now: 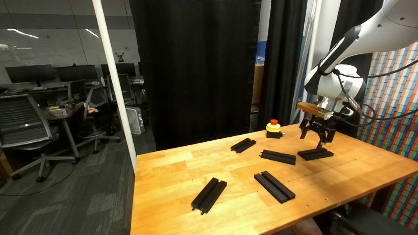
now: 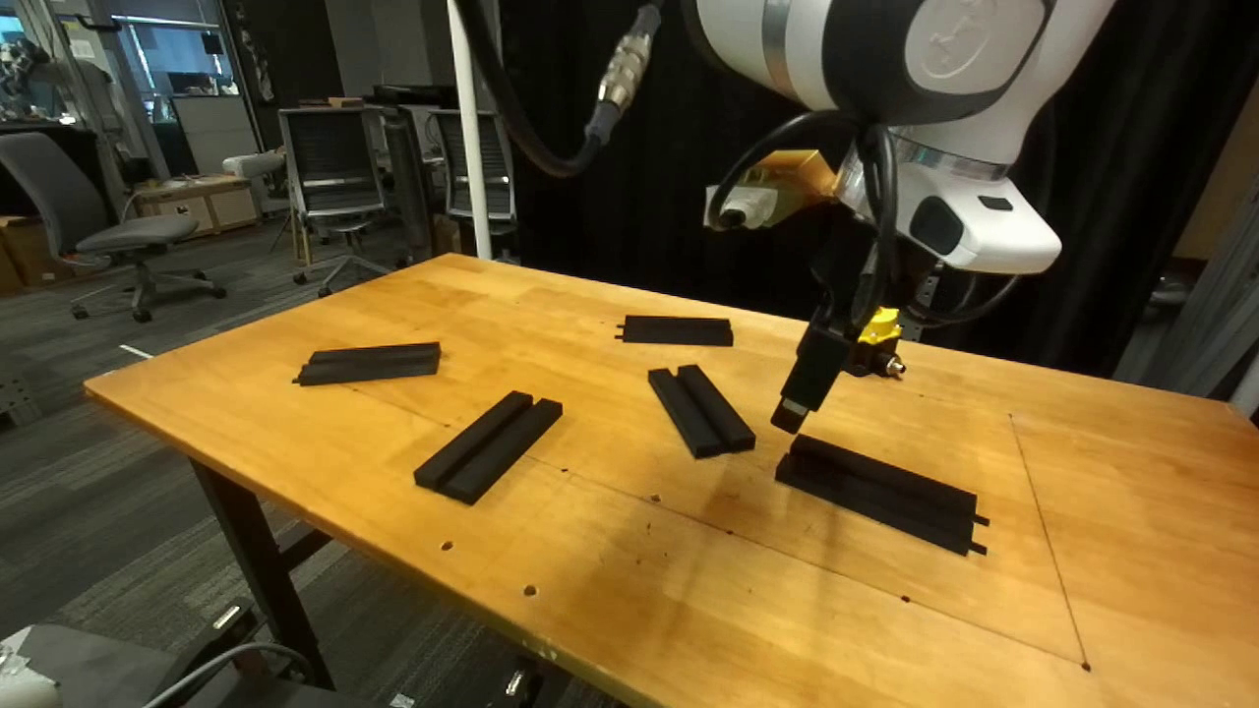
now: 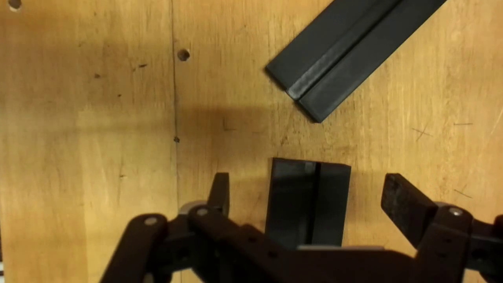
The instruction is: Connect the black pads
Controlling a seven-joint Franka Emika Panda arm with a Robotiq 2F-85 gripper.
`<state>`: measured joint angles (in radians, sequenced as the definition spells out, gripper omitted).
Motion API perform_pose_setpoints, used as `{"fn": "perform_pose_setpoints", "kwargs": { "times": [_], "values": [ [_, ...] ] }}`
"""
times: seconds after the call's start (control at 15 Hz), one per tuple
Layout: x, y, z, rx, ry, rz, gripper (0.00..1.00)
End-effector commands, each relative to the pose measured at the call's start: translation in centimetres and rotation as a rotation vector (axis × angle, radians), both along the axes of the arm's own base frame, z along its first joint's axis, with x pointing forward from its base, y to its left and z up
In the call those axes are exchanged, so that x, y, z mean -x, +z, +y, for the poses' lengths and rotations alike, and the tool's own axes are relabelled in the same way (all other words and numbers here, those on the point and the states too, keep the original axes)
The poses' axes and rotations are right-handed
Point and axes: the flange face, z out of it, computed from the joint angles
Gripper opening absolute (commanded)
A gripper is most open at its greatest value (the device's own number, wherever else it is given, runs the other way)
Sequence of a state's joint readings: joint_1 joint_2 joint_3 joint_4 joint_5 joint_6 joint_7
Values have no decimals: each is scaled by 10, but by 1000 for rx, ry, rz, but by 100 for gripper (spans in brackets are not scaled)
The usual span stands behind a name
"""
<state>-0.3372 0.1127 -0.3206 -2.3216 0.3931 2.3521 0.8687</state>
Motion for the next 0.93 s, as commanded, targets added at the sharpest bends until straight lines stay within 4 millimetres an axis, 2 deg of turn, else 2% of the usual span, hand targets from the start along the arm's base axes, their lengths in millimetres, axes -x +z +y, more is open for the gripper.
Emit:
{"fn": "perform_pose_setpoints", "kwargs": {
  "times": [0.0, 0.47, 0.6, 0.87],
  "values": [
    [-18, -8, -25, 32, 6, 33, 100],
    [-35, -37, -58, 82, 29, 99, 100],
    [-35, -43, -61, 83, 43, 107, 100],
    [-31, -55, -51, 59, 81, 79, 100]
  ]
}}
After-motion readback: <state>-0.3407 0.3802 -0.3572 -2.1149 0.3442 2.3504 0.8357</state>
